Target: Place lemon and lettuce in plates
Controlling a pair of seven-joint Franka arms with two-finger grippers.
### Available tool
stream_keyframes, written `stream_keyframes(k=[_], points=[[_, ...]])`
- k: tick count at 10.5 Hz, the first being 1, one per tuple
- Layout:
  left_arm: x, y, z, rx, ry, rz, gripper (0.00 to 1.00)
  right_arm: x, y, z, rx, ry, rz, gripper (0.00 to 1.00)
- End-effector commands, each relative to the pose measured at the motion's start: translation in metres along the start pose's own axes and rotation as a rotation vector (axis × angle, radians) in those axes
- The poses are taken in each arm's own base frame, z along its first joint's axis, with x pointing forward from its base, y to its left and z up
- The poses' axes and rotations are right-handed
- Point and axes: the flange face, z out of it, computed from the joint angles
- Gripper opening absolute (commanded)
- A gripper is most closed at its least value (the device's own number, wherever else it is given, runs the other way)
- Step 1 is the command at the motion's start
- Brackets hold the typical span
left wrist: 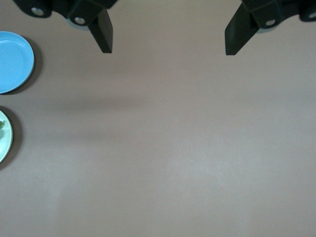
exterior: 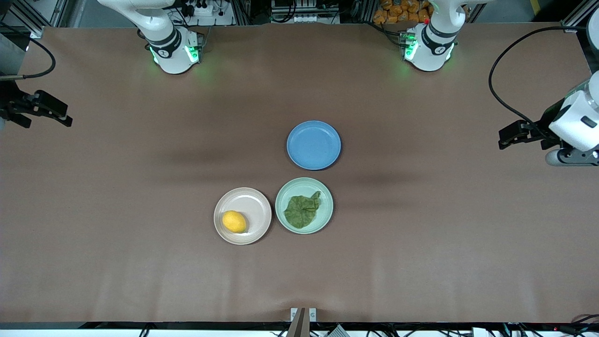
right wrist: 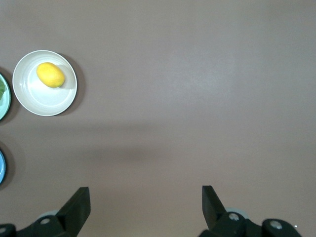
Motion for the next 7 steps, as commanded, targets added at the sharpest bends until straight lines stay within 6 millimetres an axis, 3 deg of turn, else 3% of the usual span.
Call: stream_keyframes(k=[1,5,7], points=[[-0.002,0.004,-0.014,-0.018,0.020,-0.006,1.00,0.000,-0.001,-0.021,-0.060,0.022,-0.027,1.00],[-0.004,0.007,-0.020,-0.018,0.018,-0.001,1.00,0.000,0.003,-0.024,-0.048,-0.001,-0.014,1.00],[-0.006,0.021,-0.020,-0.019,0.011,0.002,1.00,-0.001,0.001,-0.023,-0.048,-0.010,-0.011,1.00]])
